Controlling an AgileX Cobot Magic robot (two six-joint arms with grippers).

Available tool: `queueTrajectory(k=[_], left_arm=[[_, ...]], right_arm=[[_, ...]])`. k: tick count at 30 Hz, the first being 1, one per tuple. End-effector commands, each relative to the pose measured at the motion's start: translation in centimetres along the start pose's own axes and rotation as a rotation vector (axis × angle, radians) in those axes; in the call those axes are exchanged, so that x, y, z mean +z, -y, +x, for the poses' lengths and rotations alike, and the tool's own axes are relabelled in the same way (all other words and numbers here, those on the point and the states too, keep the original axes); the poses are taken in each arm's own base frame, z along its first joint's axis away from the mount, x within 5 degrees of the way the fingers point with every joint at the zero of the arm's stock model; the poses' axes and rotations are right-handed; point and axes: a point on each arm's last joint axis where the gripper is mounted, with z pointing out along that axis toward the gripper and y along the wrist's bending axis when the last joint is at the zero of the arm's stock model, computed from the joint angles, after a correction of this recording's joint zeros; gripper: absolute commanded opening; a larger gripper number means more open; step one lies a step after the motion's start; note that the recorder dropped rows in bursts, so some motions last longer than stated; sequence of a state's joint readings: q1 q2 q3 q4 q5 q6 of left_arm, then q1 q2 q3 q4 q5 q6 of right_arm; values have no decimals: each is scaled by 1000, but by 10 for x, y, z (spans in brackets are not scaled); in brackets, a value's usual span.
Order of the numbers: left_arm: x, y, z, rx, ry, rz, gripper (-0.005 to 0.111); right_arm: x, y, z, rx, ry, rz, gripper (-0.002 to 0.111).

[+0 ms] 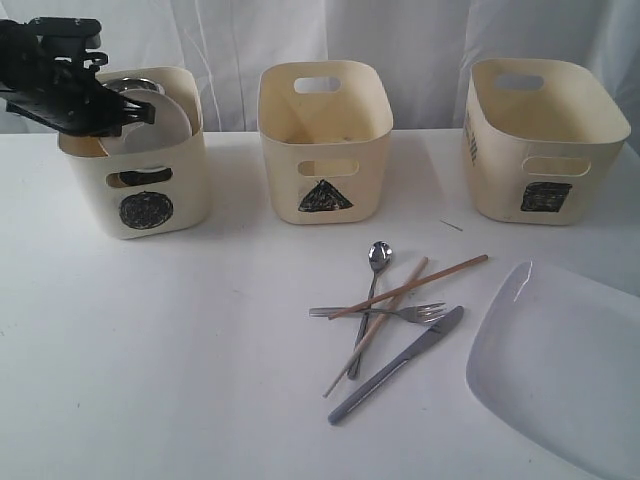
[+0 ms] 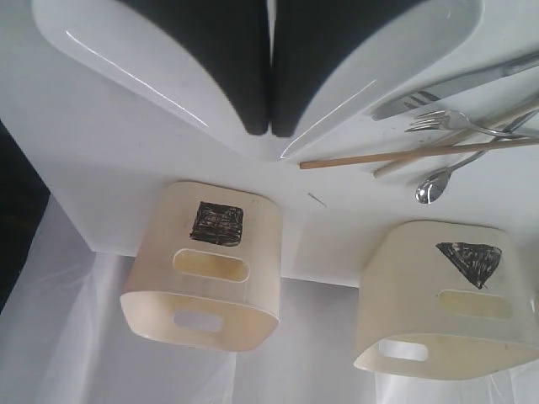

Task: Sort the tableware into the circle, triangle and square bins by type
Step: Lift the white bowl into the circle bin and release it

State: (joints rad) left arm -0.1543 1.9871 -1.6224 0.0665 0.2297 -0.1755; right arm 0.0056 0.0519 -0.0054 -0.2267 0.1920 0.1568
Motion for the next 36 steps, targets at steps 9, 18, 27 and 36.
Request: queueTrajectory(k=[9, 18, 27, 36], left_arm=[[-21, 0, -7, -21, -21, 8, 0], [-24, 0, -9, 13, -20, 10, 37], [-60, 2, -24, -1, 22, 26, 38], [-111, 3, -24, 58, 42, 28, 37]], right_arm=[[0, 0, 1, -1, 6, 5, 0], [0, 0, 1, -1, 6, 5, 0], [0, 0, 1, -1, 6, 5, 0], [0, 0, 1, -1, 6, 5, 0]])
